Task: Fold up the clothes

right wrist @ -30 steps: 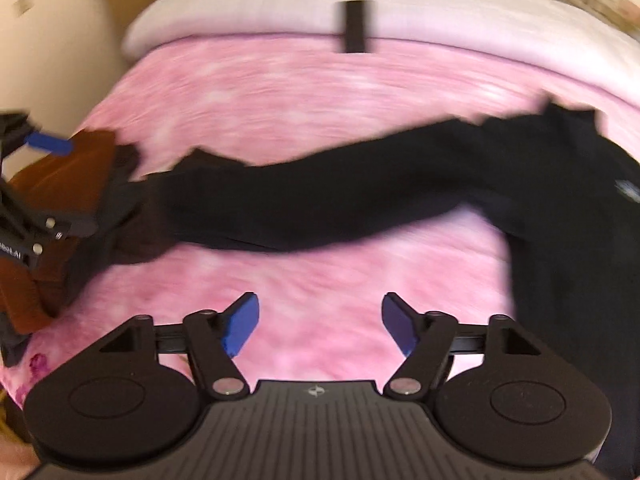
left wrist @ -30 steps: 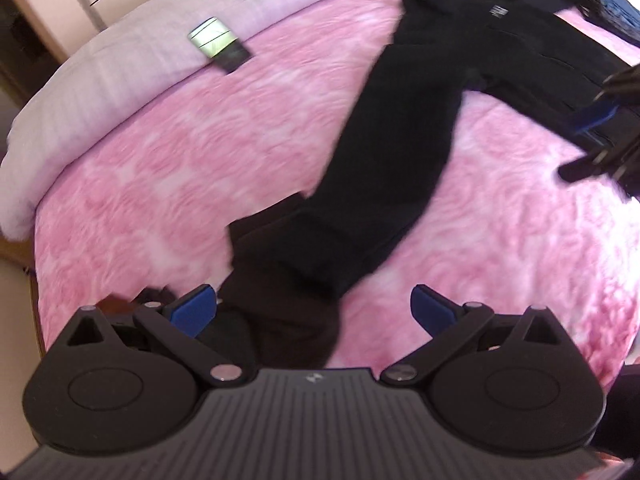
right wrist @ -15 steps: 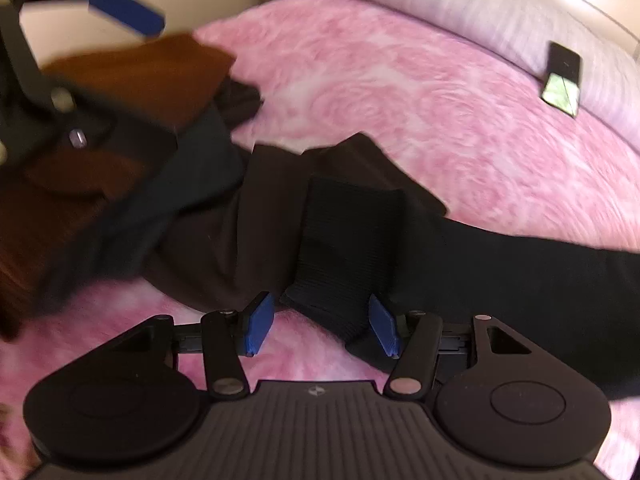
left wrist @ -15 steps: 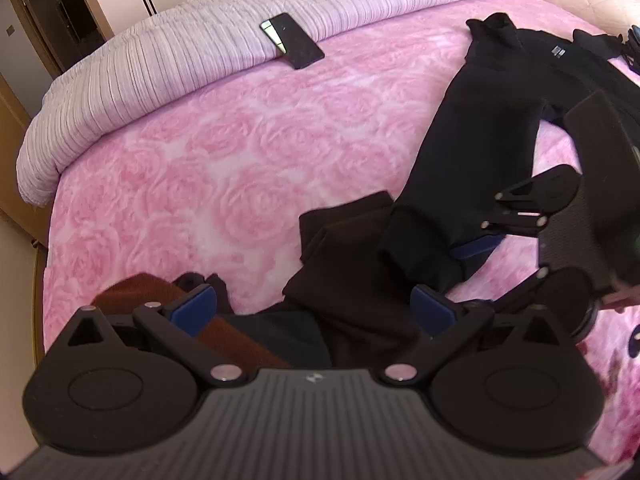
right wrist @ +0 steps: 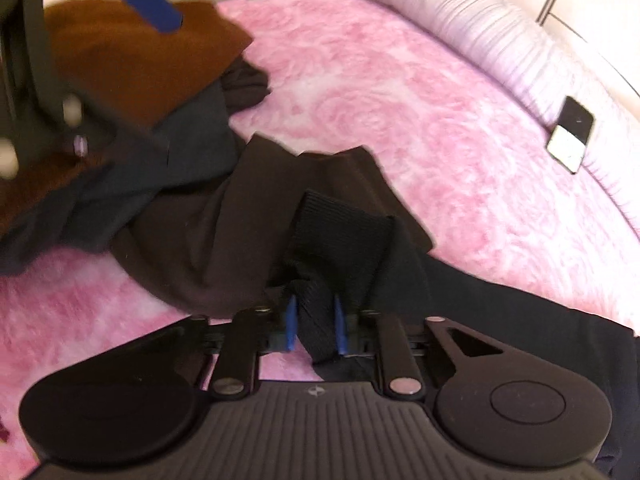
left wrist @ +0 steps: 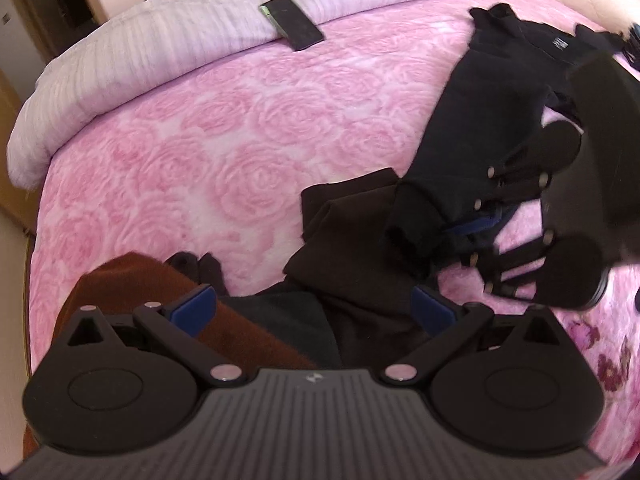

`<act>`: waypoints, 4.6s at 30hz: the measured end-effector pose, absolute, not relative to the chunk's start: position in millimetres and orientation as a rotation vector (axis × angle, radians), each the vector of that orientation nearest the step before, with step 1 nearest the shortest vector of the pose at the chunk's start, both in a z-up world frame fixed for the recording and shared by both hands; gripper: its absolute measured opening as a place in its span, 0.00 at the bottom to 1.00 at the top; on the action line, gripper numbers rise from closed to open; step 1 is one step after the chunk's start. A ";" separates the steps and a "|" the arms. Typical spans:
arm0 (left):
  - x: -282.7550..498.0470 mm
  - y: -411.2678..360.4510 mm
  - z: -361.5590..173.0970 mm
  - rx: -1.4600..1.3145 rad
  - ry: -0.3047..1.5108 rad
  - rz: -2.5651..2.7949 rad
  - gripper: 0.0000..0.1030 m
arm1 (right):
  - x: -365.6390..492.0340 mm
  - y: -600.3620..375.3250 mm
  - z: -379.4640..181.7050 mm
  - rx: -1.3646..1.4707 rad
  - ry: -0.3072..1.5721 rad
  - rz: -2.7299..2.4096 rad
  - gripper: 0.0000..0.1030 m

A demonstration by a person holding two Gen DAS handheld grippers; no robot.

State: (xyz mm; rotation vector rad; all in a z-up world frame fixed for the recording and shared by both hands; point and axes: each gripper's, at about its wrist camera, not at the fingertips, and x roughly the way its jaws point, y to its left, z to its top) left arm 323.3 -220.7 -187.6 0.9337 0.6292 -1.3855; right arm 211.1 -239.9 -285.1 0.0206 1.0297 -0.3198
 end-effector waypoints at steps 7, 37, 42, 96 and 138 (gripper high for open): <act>295.6 -232.5 -208.2 1.039 0.561 -1.501 0.99 | 179.8 -271.5 -237.4 0.287 0.903 -0.381 0.14; -4.2 -446.8 -199.3 1.022 0.482 -1.630 0.99 | -331.5 -601.9 -144.2 0.695 0.319 -0.958 0.13; -66.0 -469.3 -212.6 1.073 0.510 -1.644 0.99 | -384.9 -639.5 -198.4 0.788 0.363 -1.042 0.13; -73.5 -498.3 -307.3 0.668 0.651 -1.044 0.08 | -23.6 -709.5 -277.6 0.273 0.972 0.020 0.50; -89.3 -504.0 -273.9 0.643 0.598 -1.212 0.13 | -325.4 -659.4 -305.5 0.715 0.986 -0.664 0.26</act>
